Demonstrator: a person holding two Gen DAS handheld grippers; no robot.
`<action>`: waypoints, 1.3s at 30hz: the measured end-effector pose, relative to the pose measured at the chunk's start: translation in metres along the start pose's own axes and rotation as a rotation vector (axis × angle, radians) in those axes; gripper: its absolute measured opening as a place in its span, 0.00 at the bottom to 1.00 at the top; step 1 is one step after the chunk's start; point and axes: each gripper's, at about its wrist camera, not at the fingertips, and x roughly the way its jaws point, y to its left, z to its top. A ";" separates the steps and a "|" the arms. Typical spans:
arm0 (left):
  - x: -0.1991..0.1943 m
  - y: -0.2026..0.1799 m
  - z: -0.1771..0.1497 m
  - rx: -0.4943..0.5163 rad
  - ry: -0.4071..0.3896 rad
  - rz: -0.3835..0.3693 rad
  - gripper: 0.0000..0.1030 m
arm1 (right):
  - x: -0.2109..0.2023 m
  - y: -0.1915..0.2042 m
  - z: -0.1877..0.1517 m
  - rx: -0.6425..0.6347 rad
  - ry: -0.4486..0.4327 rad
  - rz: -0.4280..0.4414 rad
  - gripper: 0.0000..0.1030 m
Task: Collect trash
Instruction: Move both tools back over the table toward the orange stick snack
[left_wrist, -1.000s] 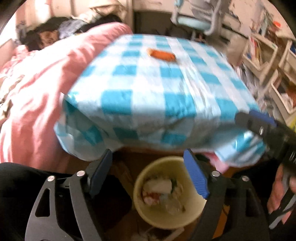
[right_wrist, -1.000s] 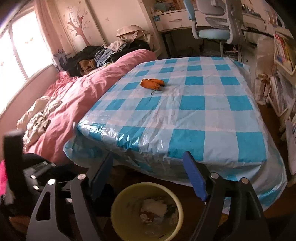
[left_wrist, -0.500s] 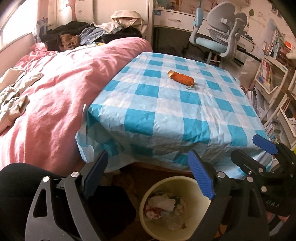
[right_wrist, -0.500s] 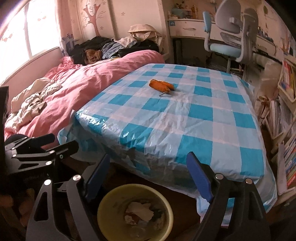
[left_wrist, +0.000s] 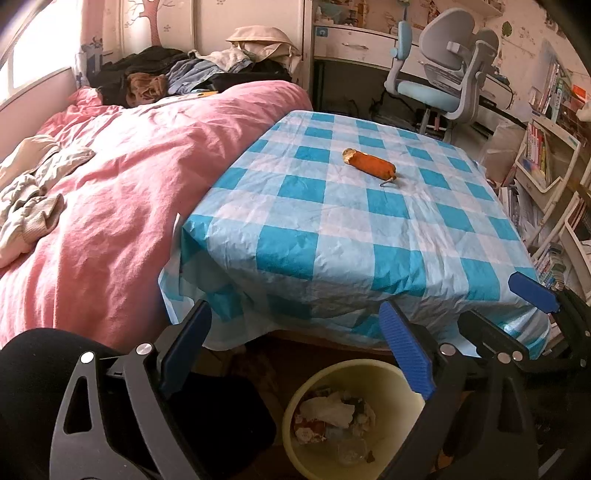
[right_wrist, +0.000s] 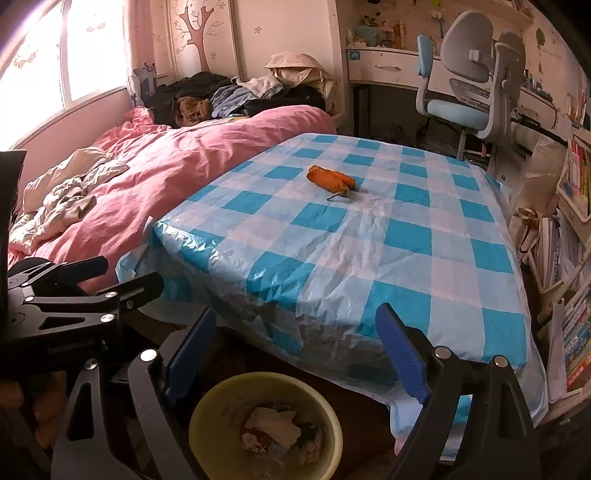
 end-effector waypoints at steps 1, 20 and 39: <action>0.000 0.000 0.000 -0.002 -0.001 0.000 0.87 | 0.000 0.000 0.000 -0.001 0.000 0.000 0.82; 0.005 -0.004 0.020 0.000 -0.016 -0.021 0.89 | 0.002 0.005 0.009 -0.010 -0.013 -0.001 0.82; 0.043 -0.009 0.121 0.053 -0.064 0.005 0.91 | 0.032 -0.013 0.074 -0.174 -0.054 -0.047 0.82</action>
